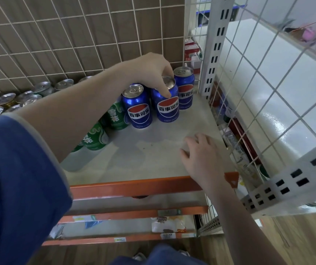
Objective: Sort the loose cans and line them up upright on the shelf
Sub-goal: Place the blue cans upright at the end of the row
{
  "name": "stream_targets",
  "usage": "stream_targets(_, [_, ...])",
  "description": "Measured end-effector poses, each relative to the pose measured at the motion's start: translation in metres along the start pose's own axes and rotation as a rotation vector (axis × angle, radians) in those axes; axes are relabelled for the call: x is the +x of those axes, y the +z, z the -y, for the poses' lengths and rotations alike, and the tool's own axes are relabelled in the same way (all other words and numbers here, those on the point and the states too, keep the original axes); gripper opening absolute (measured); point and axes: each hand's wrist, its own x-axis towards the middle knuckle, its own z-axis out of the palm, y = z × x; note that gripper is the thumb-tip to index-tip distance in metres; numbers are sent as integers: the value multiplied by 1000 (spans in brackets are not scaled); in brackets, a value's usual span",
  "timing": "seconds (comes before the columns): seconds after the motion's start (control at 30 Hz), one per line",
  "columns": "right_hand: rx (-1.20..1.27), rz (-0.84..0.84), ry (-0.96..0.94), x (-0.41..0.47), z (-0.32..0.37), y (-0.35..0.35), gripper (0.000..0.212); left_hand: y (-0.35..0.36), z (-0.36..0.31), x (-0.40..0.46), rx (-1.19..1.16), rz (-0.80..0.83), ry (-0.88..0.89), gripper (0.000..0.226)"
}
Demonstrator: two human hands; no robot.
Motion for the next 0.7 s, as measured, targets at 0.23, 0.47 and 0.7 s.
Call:
stream_targets(0.23, [12, -7, 6, 2, -1, 2, 31, 10, 8, 10, 26, 54, -17, 59])
stream_targets(0.47, [32, -9, -4, 0, -1, 1, 32, 8, 1, 13, 83, 72, 20, 59])
stream_targets(0.7, [26, -32, -24, -1, -2, 1, 29, 7, -4, 8, 168, 64, 34, 57])
